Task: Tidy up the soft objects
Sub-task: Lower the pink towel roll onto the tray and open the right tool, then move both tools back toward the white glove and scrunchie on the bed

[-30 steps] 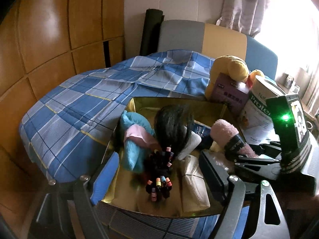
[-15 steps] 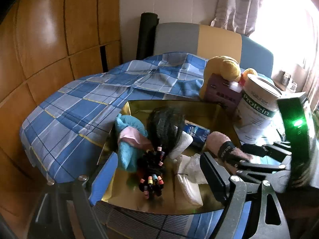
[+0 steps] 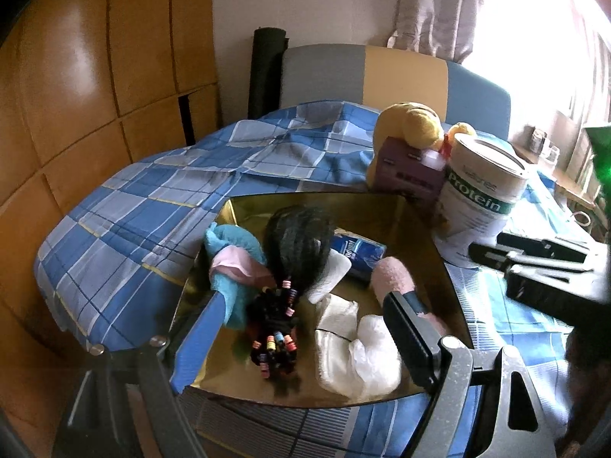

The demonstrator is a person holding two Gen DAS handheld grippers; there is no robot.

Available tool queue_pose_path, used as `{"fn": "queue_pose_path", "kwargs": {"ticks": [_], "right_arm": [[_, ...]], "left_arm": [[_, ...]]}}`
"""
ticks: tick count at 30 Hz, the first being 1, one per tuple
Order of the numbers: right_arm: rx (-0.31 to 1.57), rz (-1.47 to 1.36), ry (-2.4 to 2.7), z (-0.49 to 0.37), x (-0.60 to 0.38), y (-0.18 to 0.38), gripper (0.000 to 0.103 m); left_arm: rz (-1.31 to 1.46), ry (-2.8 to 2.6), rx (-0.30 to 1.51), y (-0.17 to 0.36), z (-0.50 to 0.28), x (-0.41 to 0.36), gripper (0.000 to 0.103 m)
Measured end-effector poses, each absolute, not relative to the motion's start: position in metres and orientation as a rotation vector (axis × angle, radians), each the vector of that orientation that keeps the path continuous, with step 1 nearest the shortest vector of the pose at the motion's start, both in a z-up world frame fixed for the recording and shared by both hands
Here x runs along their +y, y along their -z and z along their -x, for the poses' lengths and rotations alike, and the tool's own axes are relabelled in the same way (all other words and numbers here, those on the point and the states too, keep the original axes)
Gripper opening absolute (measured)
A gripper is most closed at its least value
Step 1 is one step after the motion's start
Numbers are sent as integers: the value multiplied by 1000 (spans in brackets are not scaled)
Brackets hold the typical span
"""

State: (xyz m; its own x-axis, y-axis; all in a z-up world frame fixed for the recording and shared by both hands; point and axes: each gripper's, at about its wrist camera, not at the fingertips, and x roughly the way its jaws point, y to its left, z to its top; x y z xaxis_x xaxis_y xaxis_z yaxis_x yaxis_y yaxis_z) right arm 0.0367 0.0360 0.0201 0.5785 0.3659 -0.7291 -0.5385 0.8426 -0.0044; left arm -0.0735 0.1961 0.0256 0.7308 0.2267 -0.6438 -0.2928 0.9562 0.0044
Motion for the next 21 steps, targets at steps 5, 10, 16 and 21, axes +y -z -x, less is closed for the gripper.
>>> {"fn": "queue_pose_path", "kwargs": {"ticks": [5, 10, 16, 21], "right_arm": [[742, 216, -504, -40, 11, -37, 44], [699, 193, -443, -48, -23, -51, 45], [627, 118, -317, -62, -78, -71, 45], [622, 73, -188, -81, -128, -76, 45]], "left_arm": [[71, -267, 690, -27, 74, 187, 85], [49, -237, 693, -27, 71, 176, 85], [15, -202, 691, -30, 67, 158, 85], [-14, -168, 693, -31, 64, 145, 85]]}}
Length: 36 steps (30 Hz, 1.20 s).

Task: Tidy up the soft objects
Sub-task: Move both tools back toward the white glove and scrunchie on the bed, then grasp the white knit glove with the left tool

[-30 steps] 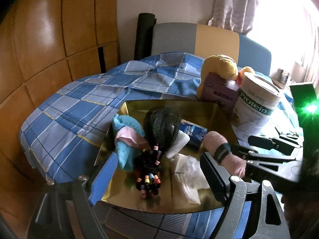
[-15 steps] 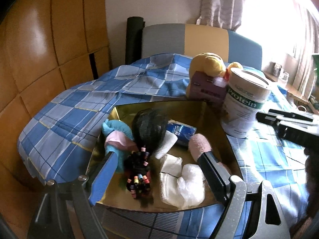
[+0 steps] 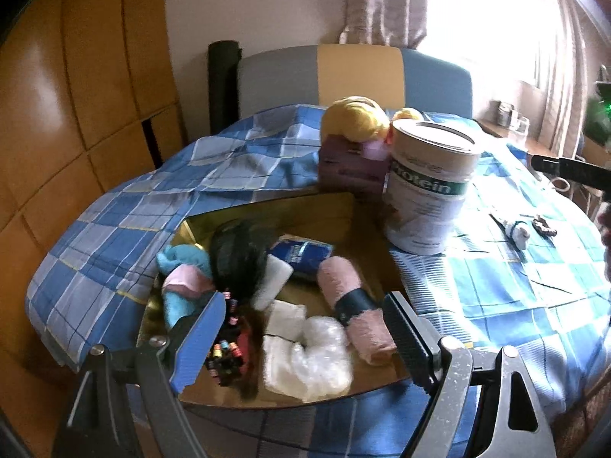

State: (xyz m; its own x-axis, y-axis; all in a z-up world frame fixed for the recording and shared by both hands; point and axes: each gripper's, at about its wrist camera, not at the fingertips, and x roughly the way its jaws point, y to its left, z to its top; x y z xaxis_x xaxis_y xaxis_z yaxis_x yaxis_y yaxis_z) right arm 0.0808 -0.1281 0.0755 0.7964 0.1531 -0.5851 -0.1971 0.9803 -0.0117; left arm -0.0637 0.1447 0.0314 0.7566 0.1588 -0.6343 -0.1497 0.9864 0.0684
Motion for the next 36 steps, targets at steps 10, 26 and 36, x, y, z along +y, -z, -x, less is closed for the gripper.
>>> {"fn": "queue_pose_path", "kwargs": {"ticks": [10, 26, 36], "right_arm": [[635, -1, 136, -118, -240, -48, 45], [743, -439, 339, -116, -345, -12, 45], [773, -530, 344, -114, -356, -4, 45]], "left_arm": [[-94, -67, 705, -34, 50, 98, 85], [-160, 196, 800, -19, -3, -4, 85], [-126, 339, 903, 6, -70, -72, 80]]}}
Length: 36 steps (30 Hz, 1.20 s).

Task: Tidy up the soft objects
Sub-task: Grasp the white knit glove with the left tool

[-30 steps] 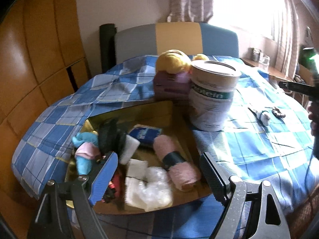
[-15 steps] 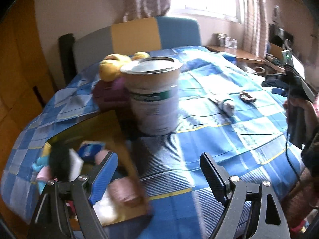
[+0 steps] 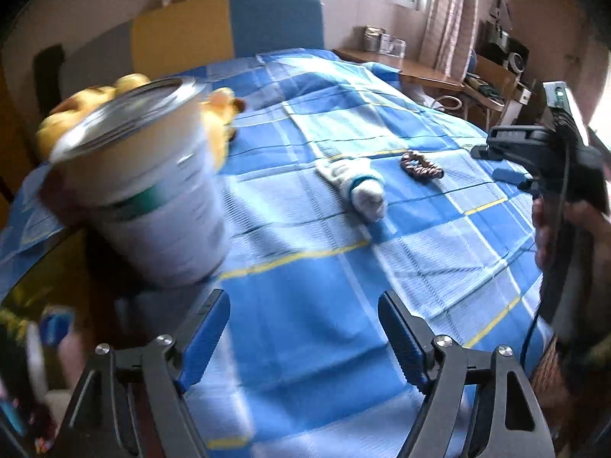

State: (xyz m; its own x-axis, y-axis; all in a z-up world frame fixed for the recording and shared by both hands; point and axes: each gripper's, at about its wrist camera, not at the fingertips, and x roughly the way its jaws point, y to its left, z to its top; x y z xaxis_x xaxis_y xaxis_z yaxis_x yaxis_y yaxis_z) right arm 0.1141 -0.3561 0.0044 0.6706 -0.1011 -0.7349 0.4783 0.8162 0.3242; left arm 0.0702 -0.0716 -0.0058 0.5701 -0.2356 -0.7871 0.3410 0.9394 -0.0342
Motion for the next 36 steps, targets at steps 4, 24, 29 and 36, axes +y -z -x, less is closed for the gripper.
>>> {"fn": "queue_pose_path", "kwargs": {"ticks": [4, 24, 29, 36], "right_arm": [[793, -575, 326, -115, -361, 0, 45], [848, -689, 265, -120, -367, 17, 45], [871, -669, 251, -123, -362, 20, 45], [897, -667, 266, -123, -363, 26, 45]], "left_arm": [[-106, 366, 922, 13, -109, -100, 80], [-52, 376, 1041, 80, -221, -176, 80], [-100, 437, 1019, 82, -210, -174, 41], [-107, 524, 953, 56, -171, -165, 35]]}}
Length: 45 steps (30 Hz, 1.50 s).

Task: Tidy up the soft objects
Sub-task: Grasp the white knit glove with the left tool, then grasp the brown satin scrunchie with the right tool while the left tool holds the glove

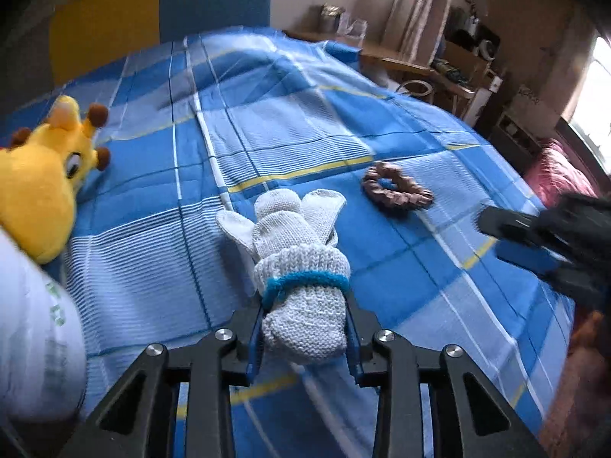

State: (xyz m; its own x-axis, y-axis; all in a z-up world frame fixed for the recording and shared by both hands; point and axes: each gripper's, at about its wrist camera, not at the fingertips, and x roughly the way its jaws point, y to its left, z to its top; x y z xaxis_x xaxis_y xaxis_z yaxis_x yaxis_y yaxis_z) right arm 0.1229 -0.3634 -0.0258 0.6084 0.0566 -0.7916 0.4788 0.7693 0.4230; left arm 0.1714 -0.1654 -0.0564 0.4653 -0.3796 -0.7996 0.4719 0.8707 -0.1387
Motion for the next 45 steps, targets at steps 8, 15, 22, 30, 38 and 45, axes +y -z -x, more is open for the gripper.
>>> {"fn": "queue_pose_path", "kwargs": {"ticks": [8, 15, 22, 30, 38, 45], "right_arm": [[929, -668, 256, -125, -360, 31, 45], [1019, -435, 135, -155, -326, 29, 46], [1045, -15, 136, -212, -323, 37, 64], [1133, 109, 98, -250, -329, 64, 65], [1163, 87, 38, -264, -328, 73, 69], [1151, 58, 13, -268, -329, 71, 29]], "left_arm": [[-93, 450, 960, 64, -91, -102, 35], [-30, 414, 900, 84, -60, -67, 36], [7, 443, 883, 88, -63, -65, 39], [20, 455, 874, 90, -61, -62, 40], [46, 467, 873, 91, -62, -59, 40], [48, 468, 870, 91, -60, -60, 40]]}}
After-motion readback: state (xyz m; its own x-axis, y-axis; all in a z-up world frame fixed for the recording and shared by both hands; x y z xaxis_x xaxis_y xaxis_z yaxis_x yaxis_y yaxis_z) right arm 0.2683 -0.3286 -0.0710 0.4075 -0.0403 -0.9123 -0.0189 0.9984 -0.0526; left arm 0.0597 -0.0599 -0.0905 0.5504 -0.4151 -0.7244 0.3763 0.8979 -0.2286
